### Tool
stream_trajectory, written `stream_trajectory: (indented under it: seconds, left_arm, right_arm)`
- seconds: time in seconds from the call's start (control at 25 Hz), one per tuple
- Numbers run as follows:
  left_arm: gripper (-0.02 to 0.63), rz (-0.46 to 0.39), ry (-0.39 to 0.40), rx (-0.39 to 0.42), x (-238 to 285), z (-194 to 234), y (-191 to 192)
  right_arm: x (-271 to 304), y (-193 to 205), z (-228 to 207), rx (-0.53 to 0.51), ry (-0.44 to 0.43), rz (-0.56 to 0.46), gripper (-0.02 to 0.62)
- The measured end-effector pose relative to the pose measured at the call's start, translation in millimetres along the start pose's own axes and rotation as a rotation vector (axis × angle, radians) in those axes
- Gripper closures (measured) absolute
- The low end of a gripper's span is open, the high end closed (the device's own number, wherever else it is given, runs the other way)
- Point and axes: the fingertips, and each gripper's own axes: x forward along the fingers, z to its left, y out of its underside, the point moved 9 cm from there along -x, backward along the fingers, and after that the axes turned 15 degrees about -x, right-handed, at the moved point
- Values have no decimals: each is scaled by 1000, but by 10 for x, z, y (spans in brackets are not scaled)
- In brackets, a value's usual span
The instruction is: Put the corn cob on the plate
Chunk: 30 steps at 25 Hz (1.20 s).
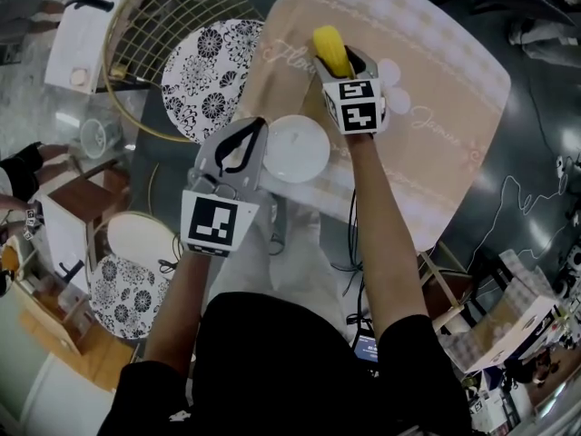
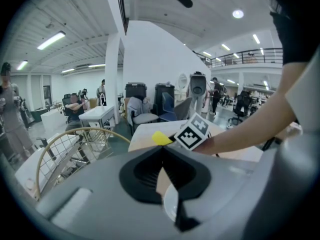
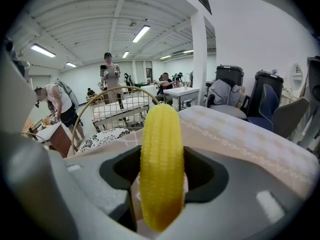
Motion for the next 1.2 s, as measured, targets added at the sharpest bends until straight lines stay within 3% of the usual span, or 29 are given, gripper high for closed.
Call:
stream_trajectory:
  seconds: [0.76, 1.2]
  left_arm:
    - [601, -17, -6, -9, -169, -23, 37]
    - [601, -33, 6, -17, -295, -13, 10]
  right_arm:
    - [-446, -103, 222, -21, -3, -52, 341]
    - [-916, -66, 576, -23, -36, -34, 341]
